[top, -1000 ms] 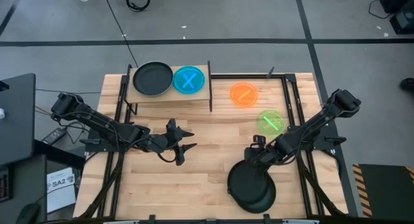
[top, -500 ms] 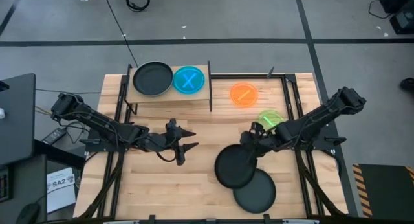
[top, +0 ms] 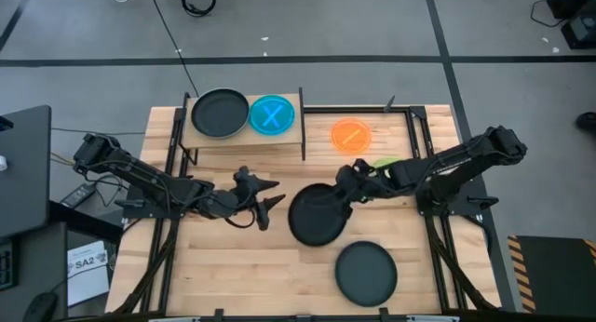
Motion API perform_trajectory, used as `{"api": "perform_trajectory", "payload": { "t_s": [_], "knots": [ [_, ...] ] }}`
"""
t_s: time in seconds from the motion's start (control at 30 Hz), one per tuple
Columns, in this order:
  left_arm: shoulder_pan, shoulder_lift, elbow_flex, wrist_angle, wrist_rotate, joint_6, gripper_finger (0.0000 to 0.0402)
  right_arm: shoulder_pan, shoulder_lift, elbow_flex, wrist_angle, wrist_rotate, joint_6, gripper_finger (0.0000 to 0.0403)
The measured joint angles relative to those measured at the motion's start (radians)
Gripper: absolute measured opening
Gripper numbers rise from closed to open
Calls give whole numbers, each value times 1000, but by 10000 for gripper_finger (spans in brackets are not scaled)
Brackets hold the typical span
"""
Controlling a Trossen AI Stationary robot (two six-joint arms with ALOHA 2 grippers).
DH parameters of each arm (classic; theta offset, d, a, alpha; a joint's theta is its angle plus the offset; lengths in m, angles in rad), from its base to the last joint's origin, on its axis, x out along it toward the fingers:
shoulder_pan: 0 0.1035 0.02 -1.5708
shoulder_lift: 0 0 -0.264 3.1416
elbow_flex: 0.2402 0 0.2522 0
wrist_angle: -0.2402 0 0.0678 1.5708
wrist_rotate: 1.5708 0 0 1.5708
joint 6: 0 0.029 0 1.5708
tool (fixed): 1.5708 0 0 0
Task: Place and stack plates onto a shelf
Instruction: Stack the black plate on top of the black plate on the shelf
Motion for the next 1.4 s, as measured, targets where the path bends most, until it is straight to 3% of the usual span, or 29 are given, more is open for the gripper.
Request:
{"api": "perform_trajectory", "payload": {
  "t_s": [0.57,0.9,1.4],
  "knots": [
    [1,0,0,-79,-174,8,208,-102,1,0,170,113,-35,15],
    [14,0,0,-90,-196,8,208,-111,1,0,284,199,-85,15],
    [30,0,0,-99,-294,7,200,-111,1,0,313,266,-105,15]
  ]
}}
